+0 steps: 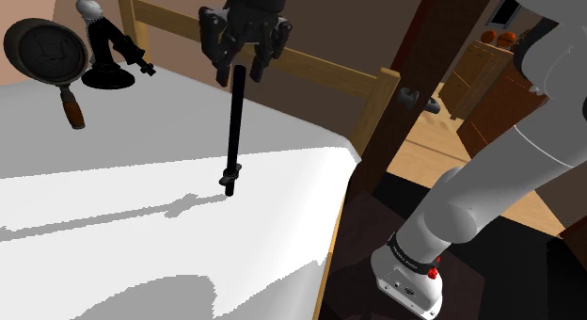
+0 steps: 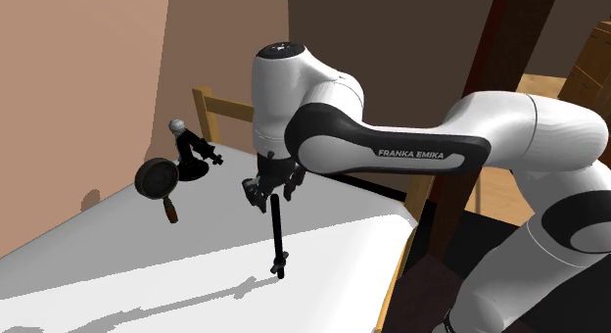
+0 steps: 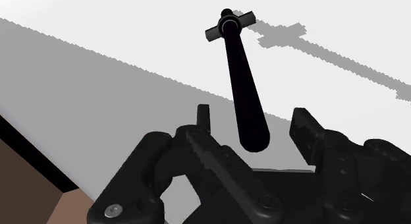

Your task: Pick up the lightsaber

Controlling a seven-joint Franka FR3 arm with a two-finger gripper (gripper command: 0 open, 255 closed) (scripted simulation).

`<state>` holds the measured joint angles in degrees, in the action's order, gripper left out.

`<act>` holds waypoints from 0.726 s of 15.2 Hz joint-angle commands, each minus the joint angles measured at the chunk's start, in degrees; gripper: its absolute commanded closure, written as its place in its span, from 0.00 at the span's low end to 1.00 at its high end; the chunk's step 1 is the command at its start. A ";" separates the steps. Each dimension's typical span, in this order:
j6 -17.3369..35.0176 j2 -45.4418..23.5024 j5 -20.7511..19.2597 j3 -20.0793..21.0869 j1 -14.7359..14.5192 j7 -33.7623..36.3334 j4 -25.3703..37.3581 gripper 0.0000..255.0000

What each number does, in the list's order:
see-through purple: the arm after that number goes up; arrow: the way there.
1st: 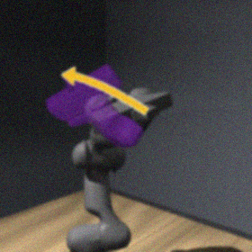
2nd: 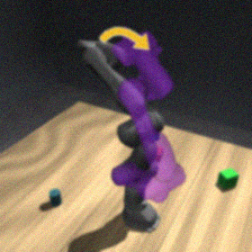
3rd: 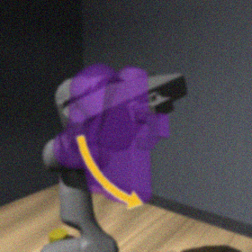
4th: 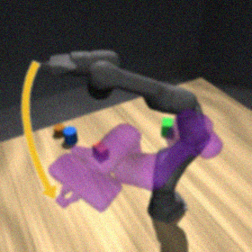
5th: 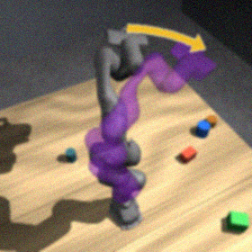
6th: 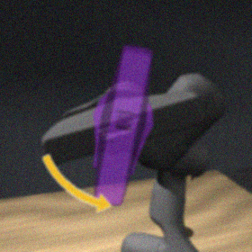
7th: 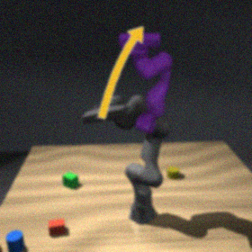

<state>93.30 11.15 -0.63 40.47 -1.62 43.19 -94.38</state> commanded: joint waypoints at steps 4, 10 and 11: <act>0.20 0.07 0.04 -0.02 -0.01 -0.02 -0.24 1.00; -0.77 -0.33 -0.21 0.11 0.04 0.09 1.04 1.00; -1.61 -0.74 -0.47 0.26 0.07 0.20 2.19 1.00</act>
<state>92.33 10.75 -0.88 40.61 -1.58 43.29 -93.08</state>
